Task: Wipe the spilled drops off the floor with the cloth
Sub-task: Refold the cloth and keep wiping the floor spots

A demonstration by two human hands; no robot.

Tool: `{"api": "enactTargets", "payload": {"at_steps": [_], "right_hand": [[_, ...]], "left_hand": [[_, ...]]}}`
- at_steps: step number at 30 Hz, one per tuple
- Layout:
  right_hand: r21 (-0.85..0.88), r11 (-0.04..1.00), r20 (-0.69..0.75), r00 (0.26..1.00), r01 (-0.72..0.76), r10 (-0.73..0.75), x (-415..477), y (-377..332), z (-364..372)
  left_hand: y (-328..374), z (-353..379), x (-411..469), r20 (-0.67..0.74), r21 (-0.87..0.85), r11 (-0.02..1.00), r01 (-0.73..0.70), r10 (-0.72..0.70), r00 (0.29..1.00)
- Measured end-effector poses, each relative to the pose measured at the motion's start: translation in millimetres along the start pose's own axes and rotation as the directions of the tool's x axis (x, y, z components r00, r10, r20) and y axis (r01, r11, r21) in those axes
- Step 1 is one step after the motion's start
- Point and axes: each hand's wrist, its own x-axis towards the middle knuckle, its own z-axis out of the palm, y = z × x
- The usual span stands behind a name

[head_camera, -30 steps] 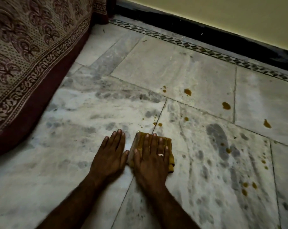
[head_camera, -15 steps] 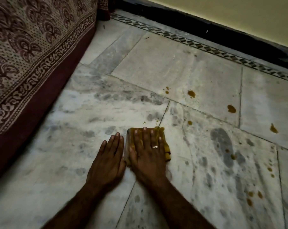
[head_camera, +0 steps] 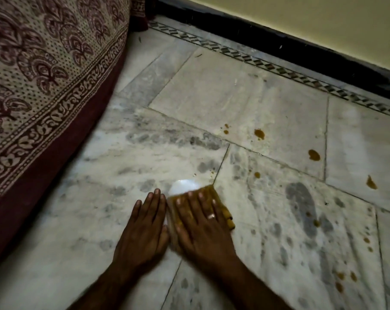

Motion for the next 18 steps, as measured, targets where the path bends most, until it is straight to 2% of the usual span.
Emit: {"api": "enactTargets", "payload": {"at_steps": [2,6,8,11,13,14,16,18], "right_hand": [[-0.028,1.000,0.017,1.000,0.000,0.000,-20.8,23.6,-6.0],[-0.043,0.965,0.056,0.964,-0.260,0.262,31.7,49.3,-12.2],[-0.028,0.949,0.102,0.943,-0.314,0.315,72.5,36.2,-11.3],[0.022,0.982,0.054,0.981,-0.188,0.186,84.8,4.9,-5.3],[0.046,0.998,0.005,0.999,-0.048,0.048,54.8,-3.0,-1.4],[0.043,0.999,0.024,1.000,-0.017,0.016,36.9,1.5,-1.4],[0.016,0.998,0.079,0.995,-0.055,0.053,21.3,24.8,-5.0],[-0.022,0.986,0.090,0.982,-0.166,0.167,41.5,46.1,-5.8]], "left_hand": [[-0.7,0.8,0.5,0.002,-0.006,1.000,-0.007,0.007,1.000],[-2.0,6.1,1.6,-0.015,-0.015,1.000,0.001,-0.002,1.000],[-3.0,8.1,2.0,-0.019,-0.015,1.000,0.003,-0.003,1.000],[-2.9,8.2,2.0,-0.026,-0.005,1.000,0.006,-0.006,1.000],[-2.2,7.5,1.2,-0.047,0.004,1.000,-0.005,0.005,0.999],[-2.3,7.7,0.8,-0.052,0.004,1.000,0.001,-0.001,0.999],[-2.6,6.5,1.5,-0.038,-0.012,1.000,0.023,-0.024,0.999],[-2.4,5.4,2.5,-0.034,-0.013,0.999,0.031,-0.031,0.999]]}}
